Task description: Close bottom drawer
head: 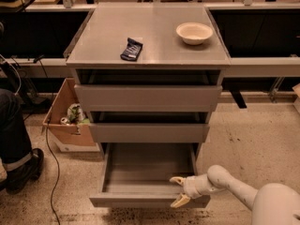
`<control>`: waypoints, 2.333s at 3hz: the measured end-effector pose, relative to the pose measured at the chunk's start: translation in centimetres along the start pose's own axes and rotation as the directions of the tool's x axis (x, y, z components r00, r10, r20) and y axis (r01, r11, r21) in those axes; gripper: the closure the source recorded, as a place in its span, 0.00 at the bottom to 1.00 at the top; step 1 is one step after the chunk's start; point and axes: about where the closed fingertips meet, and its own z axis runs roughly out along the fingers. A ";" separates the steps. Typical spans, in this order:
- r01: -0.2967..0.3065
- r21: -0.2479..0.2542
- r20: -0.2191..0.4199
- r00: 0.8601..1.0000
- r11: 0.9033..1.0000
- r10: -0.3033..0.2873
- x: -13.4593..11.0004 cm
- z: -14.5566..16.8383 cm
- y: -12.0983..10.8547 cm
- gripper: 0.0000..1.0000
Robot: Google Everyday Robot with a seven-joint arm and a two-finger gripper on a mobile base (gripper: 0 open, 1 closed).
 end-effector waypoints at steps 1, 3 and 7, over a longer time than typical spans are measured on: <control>0.040 0.003 0.005 0.999 0.999 -0.040 -1.5 0.5 -0.9 0.00; 0.079 0.024 0.008 0.997 0.997 -0.079 -2.1 1.6 -2.3 0.00; 0.153 0.122 0.009 0.988 0.981 -0.156 -2.5 2.4 -5.9 0.86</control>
Offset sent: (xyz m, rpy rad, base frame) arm 0.0225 0.0202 0.0193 -0.0066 -0.0778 0.0365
